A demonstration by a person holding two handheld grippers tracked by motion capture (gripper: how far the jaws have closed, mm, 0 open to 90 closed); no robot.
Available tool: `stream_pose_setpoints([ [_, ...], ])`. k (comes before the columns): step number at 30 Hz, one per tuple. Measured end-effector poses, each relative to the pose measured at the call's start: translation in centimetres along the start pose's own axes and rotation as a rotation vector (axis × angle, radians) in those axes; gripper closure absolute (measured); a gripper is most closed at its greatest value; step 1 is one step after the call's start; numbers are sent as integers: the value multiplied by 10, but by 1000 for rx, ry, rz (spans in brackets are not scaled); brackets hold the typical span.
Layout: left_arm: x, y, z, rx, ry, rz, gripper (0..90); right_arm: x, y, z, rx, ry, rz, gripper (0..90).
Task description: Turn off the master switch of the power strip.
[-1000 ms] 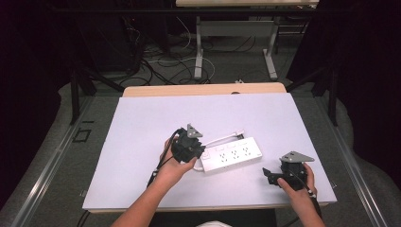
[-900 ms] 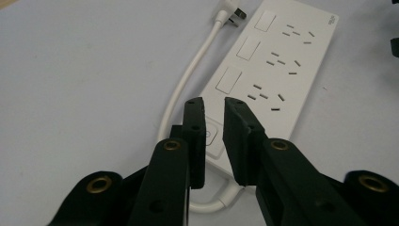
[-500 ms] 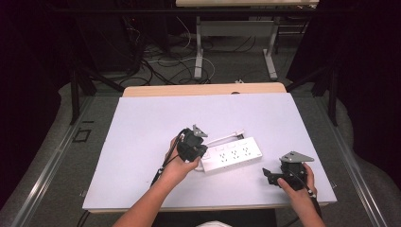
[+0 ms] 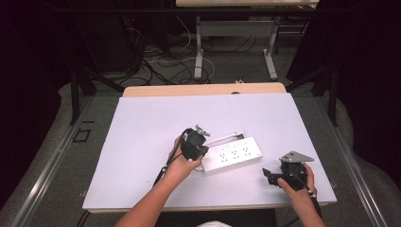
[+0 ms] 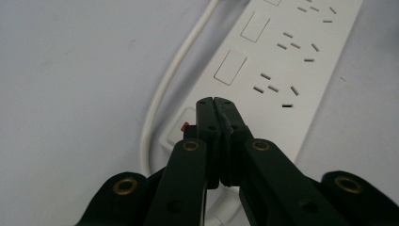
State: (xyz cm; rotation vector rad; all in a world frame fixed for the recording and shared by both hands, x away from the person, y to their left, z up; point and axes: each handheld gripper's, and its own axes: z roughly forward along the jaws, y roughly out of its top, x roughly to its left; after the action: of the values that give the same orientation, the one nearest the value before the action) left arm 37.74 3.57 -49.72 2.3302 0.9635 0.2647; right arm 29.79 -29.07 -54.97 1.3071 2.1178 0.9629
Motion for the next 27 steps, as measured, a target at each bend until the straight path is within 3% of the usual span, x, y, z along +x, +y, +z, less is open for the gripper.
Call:
stream_pose_setpoints([
  [6,3,0,4,15,-14,-26,899,0,0,1,-2,8,-9,179],
  [19,5,-2,19,70,-21,-35,900,0,0,1,-1,4,-8,179],
  [27,4,-2,20,65,-5,-35,900,0,0,1,1,4,-7,179],
])
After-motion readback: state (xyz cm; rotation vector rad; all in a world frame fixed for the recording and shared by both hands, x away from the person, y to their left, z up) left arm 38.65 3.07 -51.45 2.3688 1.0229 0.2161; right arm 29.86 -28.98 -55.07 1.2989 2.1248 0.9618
